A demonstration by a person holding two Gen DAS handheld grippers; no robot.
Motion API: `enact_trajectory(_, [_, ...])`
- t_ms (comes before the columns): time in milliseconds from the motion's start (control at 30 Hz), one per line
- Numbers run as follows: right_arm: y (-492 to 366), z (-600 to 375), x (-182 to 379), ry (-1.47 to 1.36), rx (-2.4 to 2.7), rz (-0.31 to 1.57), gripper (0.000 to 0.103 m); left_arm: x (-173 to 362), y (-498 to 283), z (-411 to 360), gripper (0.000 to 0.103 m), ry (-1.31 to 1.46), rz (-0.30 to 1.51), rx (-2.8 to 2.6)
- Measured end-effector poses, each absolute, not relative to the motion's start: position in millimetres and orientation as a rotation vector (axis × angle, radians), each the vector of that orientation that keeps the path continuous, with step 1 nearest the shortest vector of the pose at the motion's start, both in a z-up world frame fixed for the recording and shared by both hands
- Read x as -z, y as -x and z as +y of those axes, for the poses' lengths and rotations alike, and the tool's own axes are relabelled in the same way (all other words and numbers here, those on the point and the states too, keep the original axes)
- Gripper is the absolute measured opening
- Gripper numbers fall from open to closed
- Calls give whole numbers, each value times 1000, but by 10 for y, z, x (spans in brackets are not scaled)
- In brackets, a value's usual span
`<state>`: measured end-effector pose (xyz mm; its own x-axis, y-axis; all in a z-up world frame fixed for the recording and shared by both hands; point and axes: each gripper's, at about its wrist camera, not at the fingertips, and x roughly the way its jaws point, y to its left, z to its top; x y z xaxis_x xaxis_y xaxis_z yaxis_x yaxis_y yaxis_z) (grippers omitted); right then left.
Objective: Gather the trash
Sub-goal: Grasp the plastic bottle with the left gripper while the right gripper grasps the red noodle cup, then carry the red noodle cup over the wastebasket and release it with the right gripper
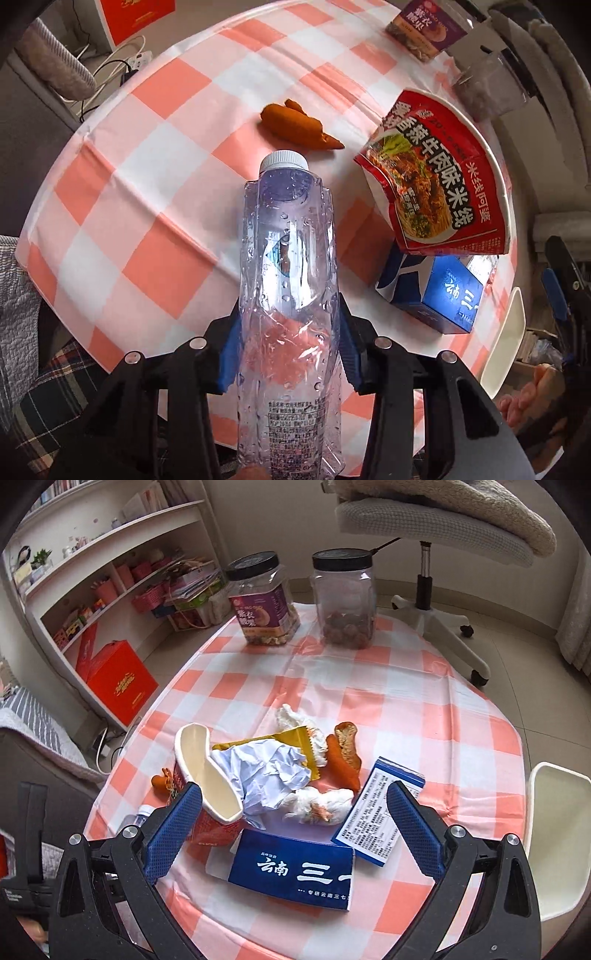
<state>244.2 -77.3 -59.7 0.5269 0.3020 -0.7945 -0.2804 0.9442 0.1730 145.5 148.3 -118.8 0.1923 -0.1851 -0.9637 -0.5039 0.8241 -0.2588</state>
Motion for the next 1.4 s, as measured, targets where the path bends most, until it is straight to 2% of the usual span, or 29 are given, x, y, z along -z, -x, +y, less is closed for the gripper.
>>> enact_trajectory(200, [-2470,-364,804,16,-446,987,95,774,-1529,1860,45,614,1227,-294])
enact_trajectory(233, [-2477,-329,841,13,-458,998,91,738,-1554,1831,45,621,1217,-280])
enact_trajectory(267, [-2491,-278,885,10,-470,1017,80,699,-1566,1829,45,628,1209,-266])
enact_trajectory(300, [-2510,-242,935,4,-485,1042,73,667,-1553,1852,45,633,1203,-253])
enact_trajectory(333, [-2520,-212,977,-13,-508,1063,58,642,-1558,1855,45,632,1199,-244])
enact_trajectory(400, [-2504,-180,979,-49,-530,1062,49,610,-1565,1823,45,620,1189,-237])
enact_trajectory(467, [-2459,-166,896,-75,-563,1043,35,544,-1577,1792,45,583,1168,-251])
enact_trajectory(567, [-2350,-105,752,-46,-583,996,27,449,-1585,1808,45,536,1125,-270])
enact_trajectory(1033, [-1914,-318,107,49,-538,736,25,101,-1618,1524,45,390,952,-254])
enact_trajectory(1400, [-1859,-992,-118,41,-351,639,26,47,-1725,1078,45,335,905,-192])
